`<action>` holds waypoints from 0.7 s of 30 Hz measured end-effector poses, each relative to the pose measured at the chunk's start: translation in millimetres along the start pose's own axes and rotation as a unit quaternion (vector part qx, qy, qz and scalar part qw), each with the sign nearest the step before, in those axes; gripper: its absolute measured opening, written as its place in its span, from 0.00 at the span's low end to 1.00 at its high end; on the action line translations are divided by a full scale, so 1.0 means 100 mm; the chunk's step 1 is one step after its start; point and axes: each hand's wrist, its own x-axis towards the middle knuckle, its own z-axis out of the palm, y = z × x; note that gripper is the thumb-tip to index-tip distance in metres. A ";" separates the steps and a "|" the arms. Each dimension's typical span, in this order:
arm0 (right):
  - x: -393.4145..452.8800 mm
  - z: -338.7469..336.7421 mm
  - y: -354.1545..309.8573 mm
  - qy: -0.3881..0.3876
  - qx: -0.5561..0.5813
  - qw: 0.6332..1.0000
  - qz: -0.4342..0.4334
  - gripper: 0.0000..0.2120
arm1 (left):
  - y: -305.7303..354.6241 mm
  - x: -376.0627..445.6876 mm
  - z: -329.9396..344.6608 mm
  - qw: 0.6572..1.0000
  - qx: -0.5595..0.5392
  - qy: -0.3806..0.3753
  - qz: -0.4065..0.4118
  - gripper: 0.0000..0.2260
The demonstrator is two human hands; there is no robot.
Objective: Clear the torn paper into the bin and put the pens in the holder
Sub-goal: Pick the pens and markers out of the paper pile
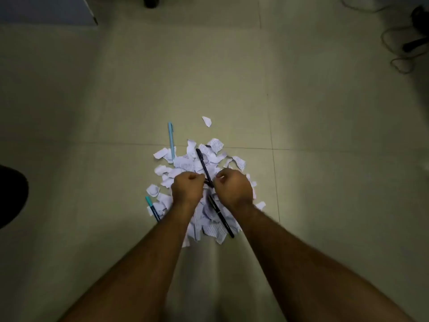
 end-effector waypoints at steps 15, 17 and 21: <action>0.17 0.27 0.13 -0.050 -0.167 0.982 -0.070 0.12 | 0.29 0.32 0.26 0.971 0.236 0.002 0.047 0.15; 0.17 0.31 0.15 -0.045 -0.167 0.983 -0.067 0.12 | 0.31 0.33 0.28 0.974 0.224 -0.001 0.034 0.13; 0.18 0.33 0.15 -0.045 -0.174 0.981 -0.067 0.11 | 0.28 0.36 0.29 0.988 0.151 0.014 0.040 0.10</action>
